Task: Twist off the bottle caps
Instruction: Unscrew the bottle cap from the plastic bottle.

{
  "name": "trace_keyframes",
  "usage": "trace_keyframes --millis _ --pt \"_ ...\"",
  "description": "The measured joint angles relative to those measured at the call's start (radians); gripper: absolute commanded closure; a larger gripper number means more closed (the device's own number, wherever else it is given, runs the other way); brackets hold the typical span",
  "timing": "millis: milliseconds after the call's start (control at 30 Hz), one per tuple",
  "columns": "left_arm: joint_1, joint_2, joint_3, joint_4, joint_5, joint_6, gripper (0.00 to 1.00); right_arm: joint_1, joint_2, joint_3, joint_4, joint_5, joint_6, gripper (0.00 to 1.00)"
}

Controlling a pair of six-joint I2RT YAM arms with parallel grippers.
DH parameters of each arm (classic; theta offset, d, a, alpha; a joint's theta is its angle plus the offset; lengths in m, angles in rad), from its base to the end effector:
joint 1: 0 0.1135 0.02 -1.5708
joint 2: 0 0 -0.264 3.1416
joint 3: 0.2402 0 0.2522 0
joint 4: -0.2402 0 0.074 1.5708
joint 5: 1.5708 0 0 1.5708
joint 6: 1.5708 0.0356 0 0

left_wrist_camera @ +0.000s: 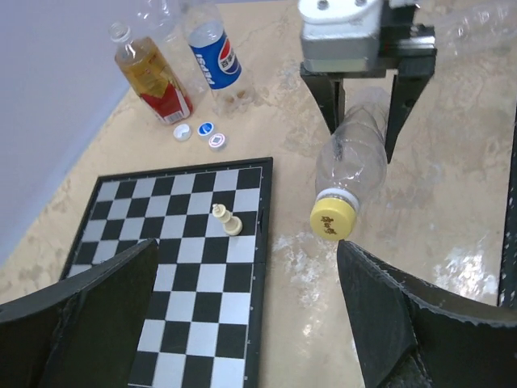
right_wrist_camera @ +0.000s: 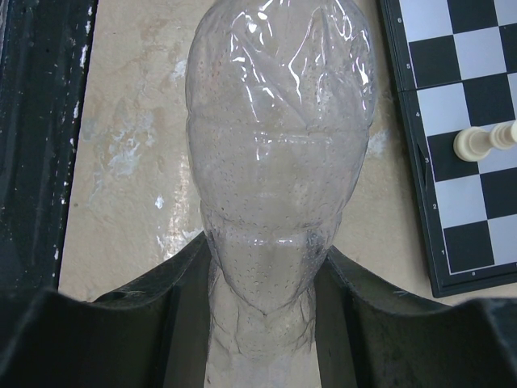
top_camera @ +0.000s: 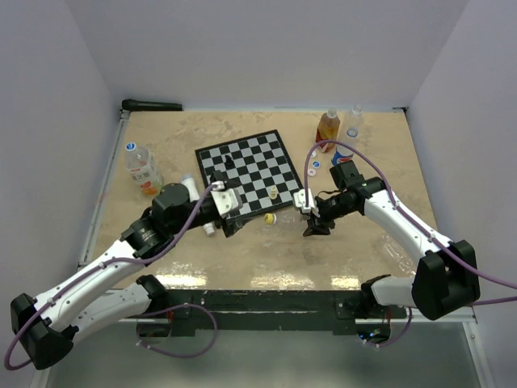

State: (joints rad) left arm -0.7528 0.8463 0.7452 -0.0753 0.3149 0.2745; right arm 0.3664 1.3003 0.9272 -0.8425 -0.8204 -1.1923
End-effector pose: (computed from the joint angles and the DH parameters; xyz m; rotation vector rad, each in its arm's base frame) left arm 0.1391 -0.1454 0.3272 1.0712 1.4213 -0.6221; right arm 0.2088 0.1080 0.2423 -1.8116 1.5684 0.7795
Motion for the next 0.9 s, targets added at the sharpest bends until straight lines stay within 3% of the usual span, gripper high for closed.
trace_keyframes --millis 300,900 --pt "0.000 0.022 -0.039 0.063 0.107 0.221 0.04 0.000 0.000 0.000 0.000 0.001 0.000 0.98" --pt "0.000 0.066 -0.074 0.084 0.175 0.336 0.04 0.000 0.000 0.000 0.000 0.018 0.003 0.98"
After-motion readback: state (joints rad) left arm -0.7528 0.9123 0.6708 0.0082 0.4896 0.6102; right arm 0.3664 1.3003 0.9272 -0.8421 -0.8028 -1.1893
